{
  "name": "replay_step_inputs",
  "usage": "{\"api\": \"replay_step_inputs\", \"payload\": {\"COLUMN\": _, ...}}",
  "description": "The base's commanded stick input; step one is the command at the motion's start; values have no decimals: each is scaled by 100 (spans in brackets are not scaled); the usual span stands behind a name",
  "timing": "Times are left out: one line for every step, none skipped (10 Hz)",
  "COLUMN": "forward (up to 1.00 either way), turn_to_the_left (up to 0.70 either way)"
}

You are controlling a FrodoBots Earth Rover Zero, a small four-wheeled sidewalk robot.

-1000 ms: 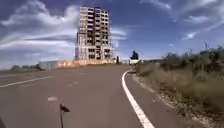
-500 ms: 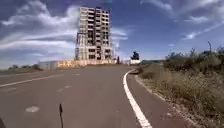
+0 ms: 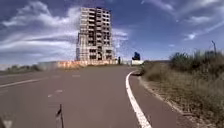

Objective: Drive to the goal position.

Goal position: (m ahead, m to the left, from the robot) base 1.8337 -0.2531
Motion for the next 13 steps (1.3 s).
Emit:
{"api": "replay_step_inputs", "payload": {"forward": 100, "turn_to_the_left": 0}}
{"api": "replay_step_inputs", "payload": {"forward": 100, "turn_to_the_left": 0}}
{"api": "replay_step_inputs", "payload": {"forward": 100, "turn_to_the_left": 0}}
{"api": "replay_step_inputs", "payload": {"forward": 100, "turn_to_the_left": 0}}
{"api": "replay_step_inputs", "payload": {"forward": 100, "turn_to_the_left": 0}}
{"api": "replay_step_inputs", "payload": {"forward": 100, "turn_to_the_left": 0}}
{"api": "replay_step_inputs", "payload": {"forward": 100, "turn_to_the_left": 0}}
{"api": "replay_step_inputs", "payload": {"forward": 100, "turn_to_the_left": 0}}
{"api": "replay_step_inputs", "payload": {"forward": 100, "turn_to_the_left": 0}}
{"api": "replay_step_inputs", "payload": {"forward": 100, "turn_to_the_left": 0}}
{"api": "replay_step_inputs", "payload": {"forward": 100, "turn_to_the_left": 0}}
{"api": "replay_step_inputs", "payload": {"forward": 100, "turn_to_the_left": 0}}
{"api": "replay_step_inputs", "payload": {"forward": 100, "turn_to_the_left": 0}}
